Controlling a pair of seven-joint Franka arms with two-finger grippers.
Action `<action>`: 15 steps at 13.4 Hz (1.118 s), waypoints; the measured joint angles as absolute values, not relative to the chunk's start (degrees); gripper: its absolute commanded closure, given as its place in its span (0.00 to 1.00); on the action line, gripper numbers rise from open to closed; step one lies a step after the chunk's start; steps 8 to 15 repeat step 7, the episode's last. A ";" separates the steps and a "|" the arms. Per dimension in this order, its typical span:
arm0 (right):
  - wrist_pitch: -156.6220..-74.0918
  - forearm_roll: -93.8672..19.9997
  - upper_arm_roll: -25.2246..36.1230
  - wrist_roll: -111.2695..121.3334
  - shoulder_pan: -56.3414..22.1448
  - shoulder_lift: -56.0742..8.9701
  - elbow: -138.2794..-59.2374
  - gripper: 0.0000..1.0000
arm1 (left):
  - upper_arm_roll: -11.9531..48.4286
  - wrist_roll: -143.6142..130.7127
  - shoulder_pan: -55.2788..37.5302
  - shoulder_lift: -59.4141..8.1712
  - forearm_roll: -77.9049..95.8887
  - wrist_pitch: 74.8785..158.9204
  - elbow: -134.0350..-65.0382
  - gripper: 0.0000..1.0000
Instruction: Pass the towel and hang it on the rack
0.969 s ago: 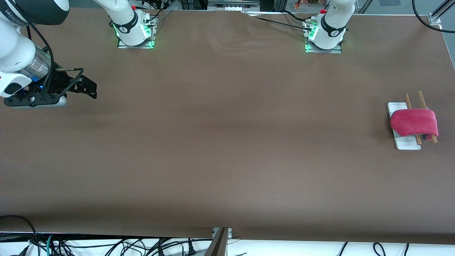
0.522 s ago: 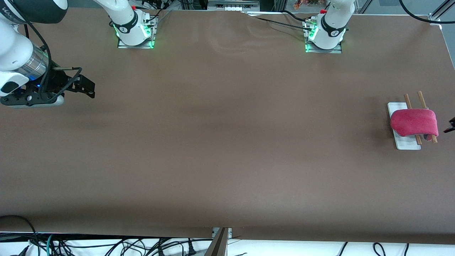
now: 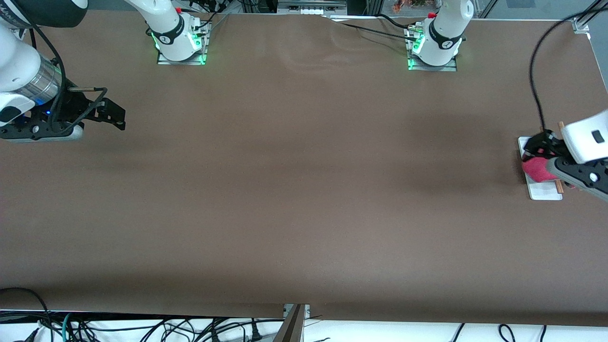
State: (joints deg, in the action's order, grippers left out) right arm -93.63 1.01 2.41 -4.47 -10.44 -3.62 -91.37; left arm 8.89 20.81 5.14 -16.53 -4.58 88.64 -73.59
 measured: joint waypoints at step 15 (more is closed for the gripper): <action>-93.70 1.01 2.01 -4.51 -10.69 -3.98 -90.89 0.00 | -2.10 6.99 -3.29 -0.85 0.48 98.87 -96.21 0.00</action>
